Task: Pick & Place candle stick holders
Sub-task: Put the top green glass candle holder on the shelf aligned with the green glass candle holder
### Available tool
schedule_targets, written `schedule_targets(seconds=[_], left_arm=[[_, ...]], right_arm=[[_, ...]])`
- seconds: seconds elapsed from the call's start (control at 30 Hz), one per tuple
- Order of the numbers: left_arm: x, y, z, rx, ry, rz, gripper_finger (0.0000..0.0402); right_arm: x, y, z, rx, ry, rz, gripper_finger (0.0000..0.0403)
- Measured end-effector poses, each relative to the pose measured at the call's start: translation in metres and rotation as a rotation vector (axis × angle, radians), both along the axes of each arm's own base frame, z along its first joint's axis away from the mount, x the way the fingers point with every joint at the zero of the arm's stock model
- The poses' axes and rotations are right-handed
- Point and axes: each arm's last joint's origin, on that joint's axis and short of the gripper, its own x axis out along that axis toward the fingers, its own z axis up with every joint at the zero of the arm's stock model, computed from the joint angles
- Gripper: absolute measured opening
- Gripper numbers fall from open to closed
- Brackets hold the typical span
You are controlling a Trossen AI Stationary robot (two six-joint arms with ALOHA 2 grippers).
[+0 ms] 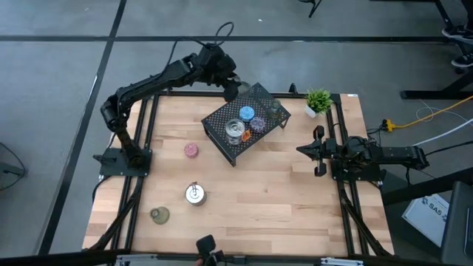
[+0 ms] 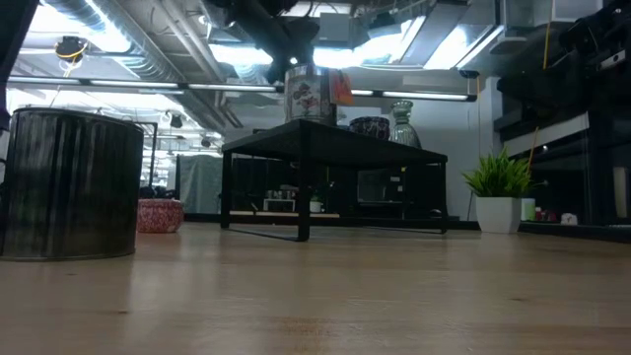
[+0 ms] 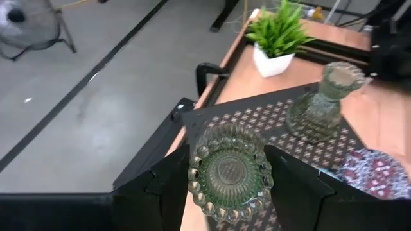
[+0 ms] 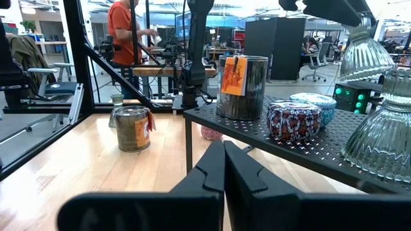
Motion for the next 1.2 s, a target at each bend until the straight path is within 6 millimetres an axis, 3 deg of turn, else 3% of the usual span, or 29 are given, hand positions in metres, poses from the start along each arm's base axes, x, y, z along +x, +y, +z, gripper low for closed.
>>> schedule_targets(seconds=[0.47, 1.2], left_arm=[[0.032, -0.004, -0.025, -0.021, -0.006, -0.093, 0.0180], [0.040, 0.000, -0.039, -0.028, 0.021, -0.086, 0.0180]], right_arm=[[0.000, 0.000, 0.000, 0.000, 0.000, 0.000, 0.0000], [0.000, 0.000, 0.000, 0.000, 0.000, 0.000, 0.0000]])
